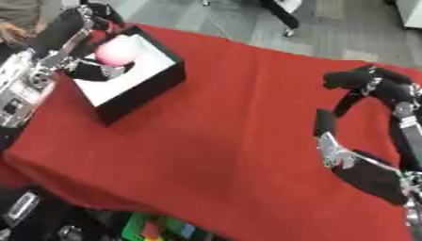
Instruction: Pick up the objects with one hand, pass them to the other hand, and then place them into the box on the other side of the table.
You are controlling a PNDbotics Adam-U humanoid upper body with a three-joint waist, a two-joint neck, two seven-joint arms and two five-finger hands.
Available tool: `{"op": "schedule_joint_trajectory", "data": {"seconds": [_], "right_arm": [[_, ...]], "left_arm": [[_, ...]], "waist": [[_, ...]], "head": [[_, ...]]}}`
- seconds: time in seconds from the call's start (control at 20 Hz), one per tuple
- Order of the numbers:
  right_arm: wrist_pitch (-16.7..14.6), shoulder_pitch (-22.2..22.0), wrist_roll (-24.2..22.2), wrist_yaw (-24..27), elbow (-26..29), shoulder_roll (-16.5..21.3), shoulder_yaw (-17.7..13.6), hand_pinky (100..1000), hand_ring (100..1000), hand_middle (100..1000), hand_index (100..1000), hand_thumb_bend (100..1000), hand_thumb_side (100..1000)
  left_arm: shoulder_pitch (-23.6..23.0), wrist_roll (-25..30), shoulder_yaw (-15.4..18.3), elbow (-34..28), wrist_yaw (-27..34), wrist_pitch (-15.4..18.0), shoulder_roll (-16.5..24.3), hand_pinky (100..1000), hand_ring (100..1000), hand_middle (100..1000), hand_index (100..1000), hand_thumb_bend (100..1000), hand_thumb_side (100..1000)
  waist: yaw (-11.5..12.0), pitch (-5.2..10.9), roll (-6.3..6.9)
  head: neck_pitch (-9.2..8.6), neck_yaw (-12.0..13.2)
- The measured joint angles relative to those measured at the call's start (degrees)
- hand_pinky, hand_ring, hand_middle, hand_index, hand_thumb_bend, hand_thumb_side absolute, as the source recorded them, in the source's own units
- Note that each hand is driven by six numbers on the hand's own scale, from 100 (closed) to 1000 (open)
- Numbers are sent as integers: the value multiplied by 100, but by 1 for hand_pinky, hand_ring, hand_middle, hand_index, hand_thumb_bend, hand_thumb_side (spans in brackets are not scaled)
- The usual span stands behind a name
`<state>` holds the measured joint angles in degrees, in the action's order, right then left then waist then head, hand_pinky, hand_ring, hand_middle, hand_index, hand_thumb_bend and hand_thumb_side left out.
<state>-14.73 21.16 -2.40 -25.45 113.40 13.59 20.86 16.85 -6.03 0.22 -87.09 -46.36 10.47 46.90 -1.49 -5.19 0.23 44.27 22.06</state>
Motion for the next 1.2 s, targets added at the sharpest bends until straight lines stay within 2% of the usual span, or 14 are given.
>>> {"op": "schedule_joint_trajectory", "data": {"seconds": [0.1, 0.15, 0.2, 0.25, 0.3, 0.35, 0.45, 0.6, 0.85, 0.95, 1.0, 1.05, 1.1, 1.2], "right_arm": [[8, -3, -21, 7, 0, 0, 3, 725, 438, 625, 766, 100, 355], [9, -3, -29, 9, 0, 0, 5, 724, 438, 625, 765, 100, 356], [10, -4, -36, 10, 0, 0, 7, 724, 437, 625, 765, 100, 356], [10, -5, -41, 11, 0, 0, 11, 724, 437, 625, 765, 100, 357], [11, -5, -45, 11, 0, 0, 17, 724, 437, 625, 765, 100, 358], [12, -6, -51, 11, 0, 0, 21, 724, 436, 625, 765, 100, 360], [10, -6, -57, 11, -1, 0, 34, 724, 436, 624, 765, 100, 359], [7, -6, -61, 11, -1, 0, 36, 725, 436, 624, 766, 100, 361], [7, -5, -67, 12, -2, 0, 37, 725, 436, 625, 767, 100, 360], [6, -4, -68, 12, -2, 0, 37, 725, 436, 625, 768, 100, 359], [7, -4, -68, 12, -3, 0, 36, 725, 436, 626, 768, 100, 358], [9, -4, -65, 11, -4, 0, 33, 725, 437, 627, 770, 100, 357], [12, -5, -60, 8, -7, 0, 23, 725, 438, 627, 771, 100, 355], [30, -6, -12, -11, -38, 0, -43, 723, 439, 627, 773, 100, 348]], "left_arm": [[125, -60, -11, 567, -495, -60, 77, 774, 652, 615, 344, 638, 142], [190, -84, -11, 844, -709, -89, 93, 777, 660, 626, 421, 564, 140], [261, -112, -10, 1150, -915, -121, 94, 786, 676, 654, 520, 542, 150], [330, -137, -8, 1430, -1070, -147, 94, 811, 716, 724, 738, 556, 183], [385, -145, -4, 1670, -1188, -169, 94, 821, 734, 757, 819, 576, 253], [436, -135, 7, 1877, -1287, -185, 94, 840, 752, 794, 918, 632, 508], [523, -117, 39, 2127, -1413, -225, 94, 841, 753, 822, 1000, 728, 644], [593, -230, 110, 2206, -1490, -348, 95, 844, 756, 838, 1000, 771, 734], [646, -563, 182, 1974, -1323, -447, 101, 840, 762, 840, 1000, 752, 601], [645, -685, 215, 1737, -1194, -459, 103, 838, 780, 834, 1000, 612, 514], [639, -735, 237, 1579, -1057, -451, 103, 839, 791, 834, 992, 545, 518], [627, -777, 262, 1377, -870, -437, 103, 837, 814, 835, 978, 453, 624], [588, -799, 287, 1134, -615, -417, 103, 836, 837, 835, 972, 315, 513], [459, -763, 331, 555, 59, -374, 99, 836, 870, 835, 959, 151, 536]], "waist": [[-32, 0, 0], [-45, 0, 0], [-57, 0, 0], [-67, 0, 0], [-75, 0, 0], [-85, -1, 0], [-95, -1, 2], [-98, -2, 9], [-120, -2, 45], [-119, -2, 45], [-119, -2, 45], [-114, -2, 43], [-105, -2, 38], [-83, -3, 18]], "head": [[0, 3], [0, -2], [0, -17], [0, -42], [0, -56], [0, -73], [0, -99], [0, -140], [0, -171], [0, -179], [0, -196], [0, -216], [0, -253], [0, -387]]}}
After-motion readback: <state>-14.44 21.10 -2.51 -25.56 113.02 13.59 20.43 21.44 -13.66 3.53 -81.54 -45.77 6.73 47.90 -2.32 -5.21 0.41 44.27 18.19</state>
